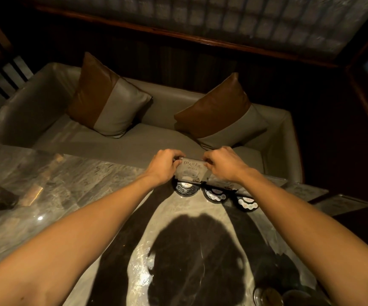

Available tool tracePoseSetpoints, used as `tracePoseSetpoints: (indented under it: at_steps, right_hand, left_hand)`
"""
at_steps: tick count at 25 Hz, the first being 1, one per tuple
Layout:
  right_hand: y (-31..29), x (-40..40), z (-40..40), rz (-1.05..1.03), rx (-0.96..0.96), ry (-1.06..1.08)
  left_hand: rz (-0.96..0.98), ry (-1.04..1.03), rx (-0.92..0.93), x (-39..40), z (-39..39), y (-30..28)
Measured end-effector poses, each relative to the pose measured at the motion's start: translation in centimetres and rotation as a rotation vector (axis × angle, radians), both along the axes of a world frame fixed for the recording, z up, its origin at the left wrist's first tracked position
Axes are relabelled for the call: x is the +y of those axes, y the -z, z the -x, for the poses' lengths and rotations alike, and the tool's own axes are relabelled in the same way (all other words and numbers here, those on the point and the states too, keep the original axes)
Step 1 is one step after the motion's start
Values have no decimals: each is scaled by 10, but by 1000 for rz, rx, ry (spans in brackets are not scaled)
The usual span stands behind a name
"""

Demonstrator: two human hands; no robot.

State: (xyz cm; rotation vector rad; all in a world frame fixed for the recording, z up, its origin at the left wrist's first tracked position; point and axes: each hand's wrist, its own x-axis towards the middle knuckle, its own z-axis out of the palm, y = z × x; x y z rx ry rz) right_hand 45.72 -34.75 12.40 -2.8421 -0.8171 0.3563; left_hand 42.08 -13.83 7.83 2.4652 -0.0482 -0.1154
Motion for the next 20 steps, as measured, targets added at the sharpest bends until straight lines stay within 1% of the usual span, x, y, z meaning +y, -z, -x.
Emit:
tracePoseSetpoints:
  at_steps: [9, 15, 18, 20]
  right_hand:
    - [8, -3, -2, -16, 54, 70]
    - [13, -1, 8, -5, 41, 40]
    - [19, -3, 9, -46, 64, 59]
    - [20, -5, 7, -88, 99, 85]
  left_hand:
    - [-46, 25, 35, -1, -5, -2]
    - [-80, 56, 52, -2, -4, -2]
    - [-72, 59, 41, -1, -5, 1]
    - [-60, 43, 65, -1, -6, 1]
